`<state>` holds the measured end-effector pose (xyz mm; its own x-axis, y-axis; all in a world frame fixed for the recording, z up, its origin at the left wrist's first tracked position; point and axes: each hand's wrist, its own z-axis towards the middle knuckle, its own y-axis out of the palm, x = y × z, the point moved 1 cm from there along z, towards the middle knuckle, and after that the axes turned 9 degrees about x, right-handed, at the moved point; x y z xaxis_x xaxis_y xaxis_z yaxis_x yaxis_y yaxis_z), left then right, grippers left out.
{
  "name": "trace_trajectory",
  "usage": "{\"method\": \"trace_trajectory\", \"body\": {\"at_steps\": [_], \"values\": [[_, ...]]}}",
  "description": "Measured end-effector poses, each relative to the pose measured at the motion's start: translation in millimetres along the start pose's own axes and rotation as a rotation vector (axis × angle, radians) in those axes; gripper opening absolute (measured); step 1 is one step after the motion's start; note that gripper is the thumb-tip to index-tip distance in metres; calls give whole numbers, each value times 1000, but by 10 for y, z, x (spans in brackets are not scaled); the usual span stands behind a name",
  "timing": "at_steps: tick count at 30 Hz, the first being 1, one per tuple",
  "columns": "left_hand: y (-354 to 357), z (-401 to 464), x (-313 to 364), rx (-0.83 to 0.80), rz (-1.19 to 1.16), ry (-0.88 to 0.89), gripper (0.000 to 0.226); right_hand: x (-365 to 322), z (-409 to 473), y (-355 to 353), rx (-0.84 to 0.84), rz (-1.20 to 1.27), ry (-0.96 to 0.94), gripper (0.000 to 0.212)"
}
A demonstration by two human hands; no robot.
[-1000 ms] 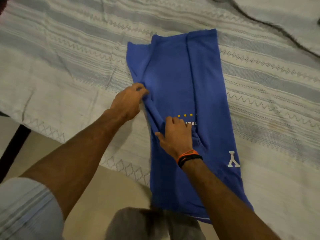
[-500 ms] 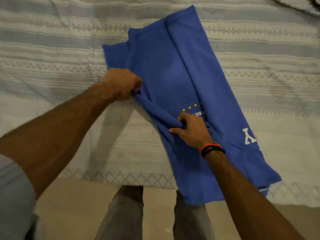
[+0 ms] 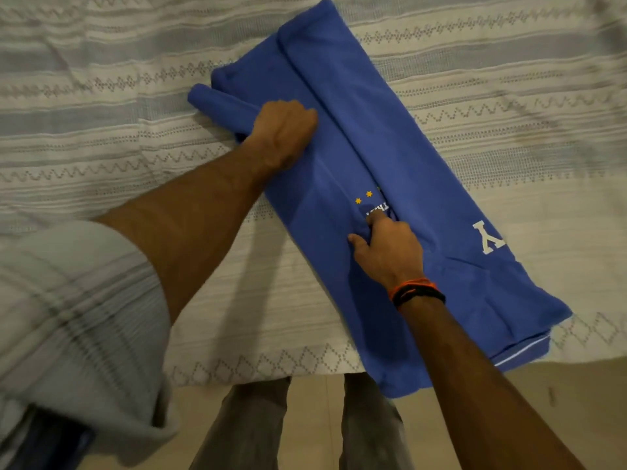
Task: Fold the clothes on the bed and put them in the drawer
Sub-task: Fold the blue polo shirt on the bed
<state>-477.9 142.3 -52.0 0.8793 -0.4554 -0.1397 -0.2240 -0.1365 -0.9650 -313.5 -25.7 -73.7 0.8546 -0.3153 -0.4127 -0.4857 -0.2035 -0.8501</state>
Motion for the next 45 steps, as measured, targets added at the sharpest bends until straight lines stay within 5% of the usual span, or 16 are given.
{"method": "trace_trajectory", "body": {"at_steps": [6, 10, 13, 16, 24, 35, 40, 45], "values": [[177, -245, 77, 160, -218, -195, 15, 61, -29, -39, 57, -2, -26, 39], [387, -556, 311, 488, -558, -363, 10, 36, -82, 17, 244, -84, -449, 44], [586, -737, 514, 319, -531, -270, 44, 116, -111, 101, 133, -102, -596, 37], [587, -773, 532, 250, -516, -255, 57, 192, -74, 70, 63, 25, -451, 14], [67, -597, 11, 77, -575, -298, 39, -156, 276, -297, -63, 148, -332, 20], [83, -288, -1065, 276, -614, -748, 45, -993, 1097, -164, 15, 202, -357, 38], [239, -34, -1514, 63, -751, -834, 73, -1255, 1431, 64, -52, 149, -300, 57], [261, -41, -1843, -93, -851, -718, 57, -1465, 1530, 118, -179, 270, -229, 31]]}}
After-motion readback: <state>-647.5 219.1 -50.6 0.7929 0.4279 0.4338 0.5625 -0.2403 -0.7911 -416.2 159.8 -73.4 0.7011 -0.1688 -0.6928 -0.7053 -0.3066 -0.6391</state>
